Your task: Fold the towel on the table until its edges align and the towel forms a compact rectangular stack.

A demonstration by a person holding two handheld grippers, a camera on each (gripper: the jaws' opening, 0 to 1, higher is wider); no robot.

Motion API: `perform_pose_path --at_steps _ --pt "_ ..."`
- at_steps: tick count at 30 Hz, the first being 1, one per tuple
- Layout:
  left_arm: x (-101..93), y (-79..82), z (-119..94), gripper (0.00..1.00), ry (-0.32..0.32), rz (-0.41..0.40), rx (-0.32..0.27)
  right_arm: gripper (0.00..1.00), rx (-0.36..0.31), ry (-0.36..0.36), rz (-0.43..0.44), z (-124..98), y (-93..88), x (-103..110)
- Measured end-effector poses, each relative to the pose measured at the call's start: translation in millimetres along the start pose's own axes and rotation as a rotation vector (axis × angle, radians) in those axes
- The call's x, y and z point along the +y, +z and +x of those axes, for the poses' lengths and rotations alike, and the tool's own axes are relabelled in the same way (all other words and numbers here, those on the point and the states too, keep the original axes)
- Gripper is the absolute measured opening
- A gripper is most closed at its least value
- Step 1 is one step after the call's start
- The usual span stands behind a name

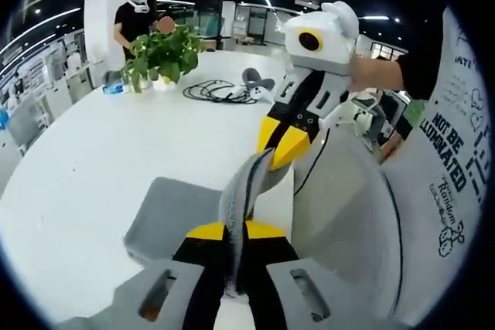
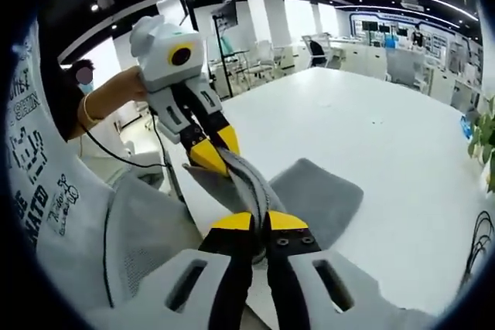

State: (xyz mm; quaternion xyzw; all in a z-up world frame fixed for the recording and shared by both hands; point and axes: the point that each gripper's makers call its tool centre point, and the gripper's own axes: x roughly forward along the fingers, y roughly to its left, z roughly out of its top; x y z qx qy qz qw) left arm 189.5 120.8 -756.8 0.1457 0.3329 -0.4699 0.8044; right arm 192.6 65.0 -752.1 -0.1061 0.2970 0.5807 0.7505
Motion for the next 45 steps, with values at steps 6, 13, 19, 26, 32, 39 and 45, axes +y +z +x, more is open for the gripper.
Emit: perform_pose_path --at_steps 6,13,19,26,32,39,45 --pt "11.7 1.7 4 0.07 -0.022 0.011 0.008 0.03 0.035 0.008 -0.007 6 4.8 -12" --pt "28.3 -1.7 8 0.07 -0.04 0.001 0.015 0.03 0.074 0.025 -0.03 17 10.3 -25" --pt "46.2 -4.8 14 0.07 -0.054 -0.01 0.019 0.03 0.102 0.047 -0.021 28 15.8 -39" --pt "68.4 -11.7 24 0.07 -0.075 -0.038 0.009 0.03 0.133 0.077 0.015 48 15.9 -62" --pt "84.6 -22.5 38 0.08 -0.084 -0.079 0.018 0.03 0.165 0.088 0.026 64 12.2 -77" --pt "97.2 -32.5 34 0.14 -0.078 -0.139 -0.002 0.03 0.164 0.101 0.061 70 14.9 -82" --pt "96.0 -41.0 18 0.23 -0.063 -0.211 -0.04 0.03 0.162 0.104 0.065 69 13.4 -81"
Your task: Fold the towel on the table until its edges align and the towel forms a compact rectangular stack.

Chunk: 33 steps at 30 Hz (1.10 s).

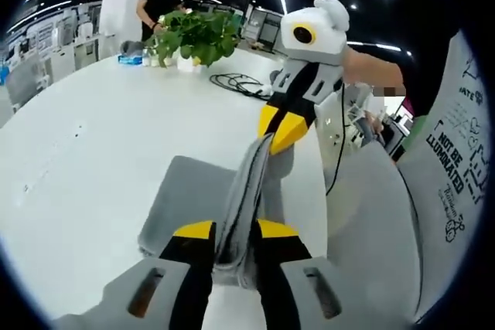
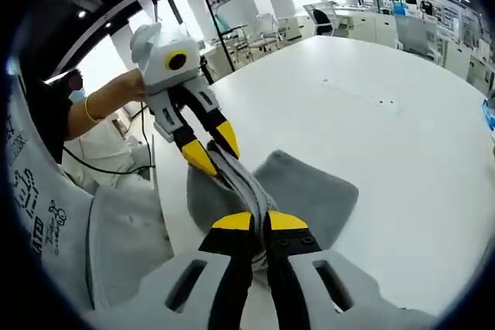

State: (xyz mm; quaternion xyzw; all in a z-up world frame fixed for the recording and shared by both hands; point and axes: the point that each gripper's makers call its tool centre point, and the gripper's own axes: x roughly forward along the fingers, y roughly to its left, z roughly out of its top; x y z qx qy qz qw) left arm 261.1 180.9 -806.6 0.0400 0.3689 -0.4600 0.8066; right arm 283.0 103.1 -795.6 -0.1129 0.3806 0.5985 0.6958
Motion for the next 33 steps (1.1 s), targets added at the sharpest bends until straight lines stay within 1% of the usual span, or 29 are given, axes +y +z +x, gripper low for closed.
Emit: perform_pose_path --at_steps 5,7,9,11,13,14,15,17,18,20,24,27,30,32,33 --pt "-8.6 -2.8 -6 0.3 -0.019 -0.07 -0.06 0.03 -0.004 -0.004 0.006 -2 -0.9 -1" --pt "-9.8 -6.1 -6 0.34 -0.013 -0.096 -0.055 0.03 -0.005 -0.006 0.005 -3 -0.9 -1" --pt "-10.2 -15.2 -3 0.36 0.017 -0.066 -0.019 0.03 -0.005 -0.007 0.002 -3 -1.3 -1" --pt "-9.2 -23.3 0 0.33 0.049 -0.048 0.013 0.03 -0.007 -0.008 0.003 -3 -1.4 -1" --pt "-6.8 -27.1 3 0.22 0.082 -0.044 0.011 0.03 -0.009 -0.009 0.008 -3 -1.8 0" --pt "-4.3 -26.9 5 0.18 0.102 -0.052 -0.002 0.03 -0.011 -0.01 0.011 -4 -2.2 0" --pt "-3.1 -26.2 5 0.16 0.113 -0.071 -0.019 0.03 -0.011 -0.011 0.013 -4 -2.6 -1" --pt "-5.7 -21.0 6 0.11 0.112 -0.125 -0.071 0.03 -0.012 -0.014 0.015 -4 -3.9 -2" --pt "-6.8 -20.0 6 0.1 0.11 -0.127 -0.08 0.03 -0.016 -0.018 0.018 -5 -4.7 -2" --pt "-7.8 -20.6 5 0.09 0.111 -0.126 -0.078 0.04 -0.019 -0.017 0.02 -6 -5.5 -2" --pt "-8.2 -20.4 4 0.08 0.115 -0.13 -0.08 0.07 -0.048 0.015 0.04 -8 -6.0 4" --pt "-7.4 -19.8 4 0.08 0.119 -0.145 -0.085 0.13 -0.067 0.033 0.044 -10 -6.7 10" --pt "-7.6 -18.9 4 0.08 0.125 -0.154 -0.089 0.24 -0.073 0.048 0.049 -10 -8.0 15" --pt "-7.2 -18.8 4 0.08 0.129 -0.158 -0.09 0.26 -0.072 0.05 0.039 -9 -10.3 17" --pt "-7.1 -18.4 4 0.08 0.132 -0.159 -0.091 0.27 -0.072 0.05 0.013 -9 -12.0 18"
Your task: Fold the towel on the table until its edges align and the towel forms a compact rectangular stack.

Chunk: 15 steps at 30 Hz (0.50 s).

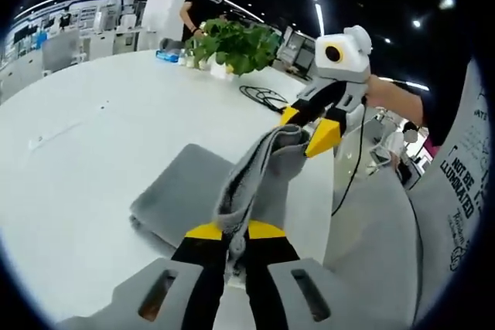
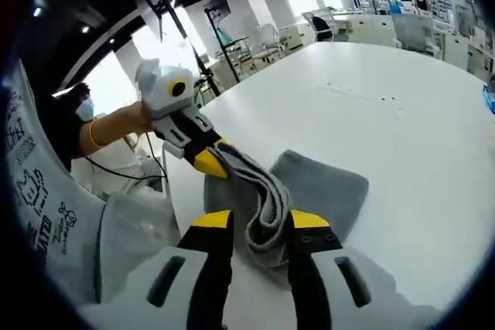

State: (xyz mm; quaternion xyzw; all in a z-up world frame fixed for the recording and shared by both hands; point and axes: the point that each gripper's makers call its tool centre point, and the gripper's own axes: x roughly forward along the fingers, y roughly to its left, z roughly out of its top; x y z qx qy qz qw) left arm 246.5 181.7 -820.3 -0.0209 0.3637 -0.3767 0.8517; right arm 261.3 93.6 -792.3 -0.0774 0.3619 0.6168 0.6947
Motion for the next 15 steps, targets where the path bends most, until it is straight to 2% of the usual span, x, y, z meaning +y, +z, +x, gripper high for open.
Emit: perform_pose_path --at_steps 3,5,7,8,9,15 --pt "-1.3 2.0 -1 0.08 0.003 -0.002 -0.007 0.27 0.017 -0.018 -0.049 0 -5.4 0" --pt "-3.8 4.0 -3 0.08 0.003 -0.001 -0.013 0.23 0.048 -0.021 -0.078 -1 -10.8 0" --pt "-7.8 6.0 -5 0.07 0.0 0.013 -0.017 0.19 0.05 -0.029 -0.106 -2 -11.2 2" --pt "-8.9 6.6 -6 0.07 0.001 0.025 -0.017 0.14 0.05 -0.028 -0.113 -3 -10.9 3" --pt "-9.9 7.0 -8 0.07 0.005 0.038 -0.015 0.08 0.051 -0.024 -0.11 -4 -10.5 4" --pt "-12.6 12.0 -19 0.07 0.017 0.061 -0.016 0.06 0.037 -0.002 -0.093 -10 -7.0 13"
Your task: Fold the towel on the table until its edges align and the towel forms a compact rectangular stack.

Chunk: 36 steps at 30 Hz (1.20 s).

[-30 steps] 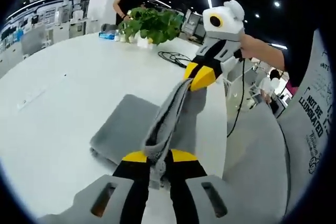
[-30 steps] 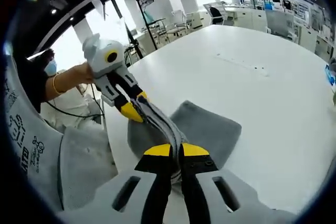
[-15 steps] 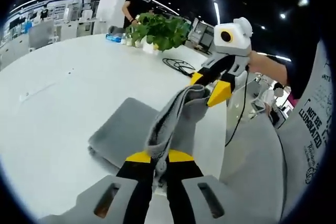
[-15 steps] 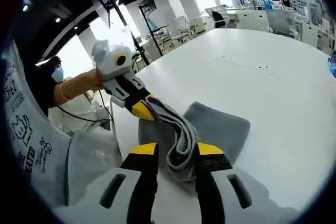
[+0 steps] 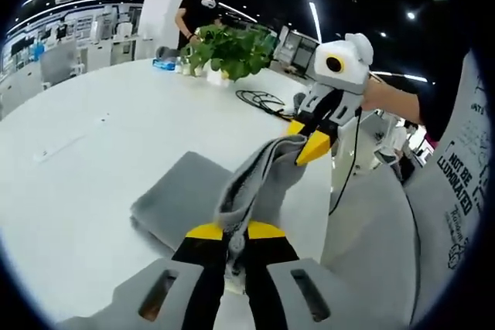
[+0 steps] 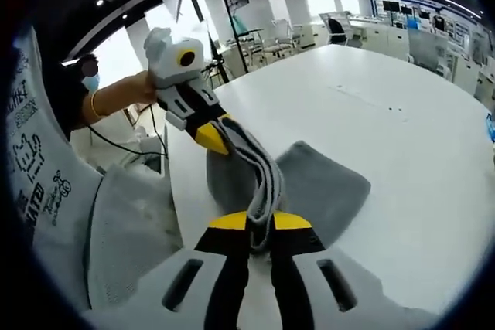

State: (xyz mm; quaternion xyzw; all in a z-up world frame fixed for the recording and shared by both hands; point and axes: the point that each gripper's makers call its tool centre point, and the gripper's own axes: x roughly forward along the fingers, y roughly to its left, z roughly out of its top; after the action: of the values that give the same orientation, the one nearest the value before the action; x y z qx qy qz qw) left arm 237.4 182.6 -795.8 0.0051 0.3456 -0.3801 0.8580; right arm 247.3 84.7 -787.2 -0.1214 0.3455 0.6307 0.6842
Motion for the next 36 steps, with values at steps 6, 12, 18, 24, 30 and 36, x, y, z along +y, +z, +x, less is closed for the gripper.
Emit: perform_pose_path --at_steps 6,12,18,24,30,36 --pt "-3.7 8.5 -13 0.07 0.007 0.027 -0.013 0.05 -0.023 0.018 0.013 -6 7.3 9" --pt "-12.9 14.0 -20 0.07 0.001 0.076 -0.014 0.04 -0.033 0.037 0.004 -11 11.3 17" --pt "-24.1 18.5 -25 0.07 -0.027 0.105 -0.013 0.04 -0.051 0.064 -0.001 -18 13.5 26" --pt "-35.3 23.6 -33 0.07 -0.062 0.15 -0.018 0.04 -0.059 0.084 -0.024 -23 15.9 34" --pt "-46.2 27.4 -43 0.07 -0.096 0.193 -0.02 0.04 -0.095 0.121 0.003 -28 25.5 42" --pt "-48.7 34.3 -51 0.07 -0.11 0.192 -0.04 0.04 -0.104 0.13 -0.007 -33 33.5 45"
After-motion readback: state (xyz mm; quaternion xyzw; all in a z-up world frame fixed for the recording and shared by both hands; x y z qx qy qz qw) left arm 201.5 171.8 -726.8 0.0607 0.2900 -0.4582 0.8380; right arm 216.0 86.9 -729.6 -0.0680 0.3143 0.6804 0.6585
